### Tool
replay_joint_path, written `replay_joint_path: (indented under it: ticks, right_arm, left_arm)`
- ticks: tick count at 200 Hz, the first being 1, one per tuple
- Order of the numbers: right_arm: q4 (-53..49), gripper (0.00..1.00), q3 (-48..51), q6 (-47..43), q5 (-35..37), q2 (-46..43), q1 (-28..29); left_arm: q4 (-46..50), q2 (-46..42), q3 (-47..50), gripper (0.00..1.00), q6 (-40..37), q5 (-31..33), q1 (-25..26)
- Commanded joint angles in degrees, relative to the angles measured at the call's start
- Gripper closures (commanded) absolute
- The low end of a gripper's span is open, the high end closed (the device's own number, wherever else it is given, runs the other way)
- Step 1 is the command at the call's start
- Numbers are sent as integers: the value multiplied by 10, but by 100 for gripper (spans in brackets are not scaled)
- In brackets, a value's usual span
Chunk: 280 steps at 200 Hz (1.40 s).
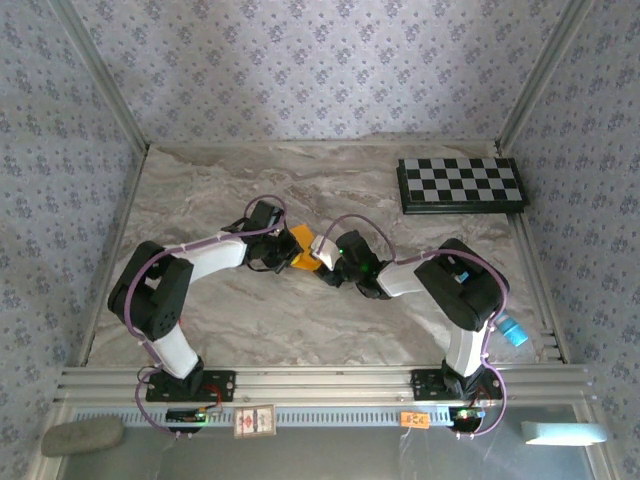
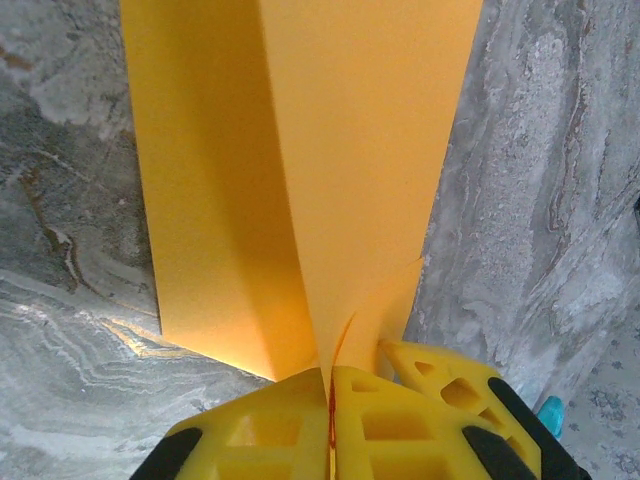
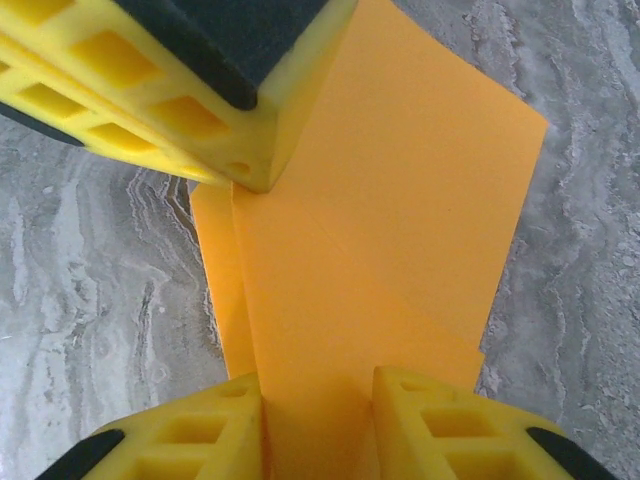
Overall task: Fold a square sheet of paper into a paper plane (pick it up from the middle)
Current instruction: Fourth fold the wing at the center of the table.
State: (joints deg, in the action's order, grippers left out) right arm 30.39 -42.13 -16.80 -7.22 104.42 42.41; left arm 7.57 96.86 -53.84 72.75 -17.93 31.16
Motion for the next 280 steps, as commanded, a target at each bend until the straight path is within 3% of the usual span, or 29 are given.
replay_joint_path:
  ticks: [1, 25, 71, 96, 126, 173, 225, 280]
  right_arm:
    - [4, 74, 2, -7, 6, 9, 4]
    - [1, 82, 1, -7, -9, 10, 2]
    - [-12, 87, -7, 13, -45, 15, -4]
    - [-10, 89, -10, 54, -77, 15, -11]
    - [3, 89, -8, 109, -113, 17, -17]
    - [18, 90, -13, 168, -150, 27, -28]
    - [26, 90, -19, 219, -179, 36, -43]
    - [34, 89, -27, 268, -210, 45, -58]
  left_arm:
    - [16, -19, -16, 91, 5, 4, 1]
    - [22, -27, -17, 85, -9, 11, -6]
    - [28, -85, 2, 62, -48, 49, -52]
    - [-15, -123, 50, 59, -43, 57, -60]
    - [-91, -150, 111, 59, -23, 50, -59]
    - [-171, -135, 157, 68, -2, 24, -41]
    - [-201, -100, 164, 75, -1, 23, -22]
    - [-230, -67, 166, 77, 5, 23, -5]
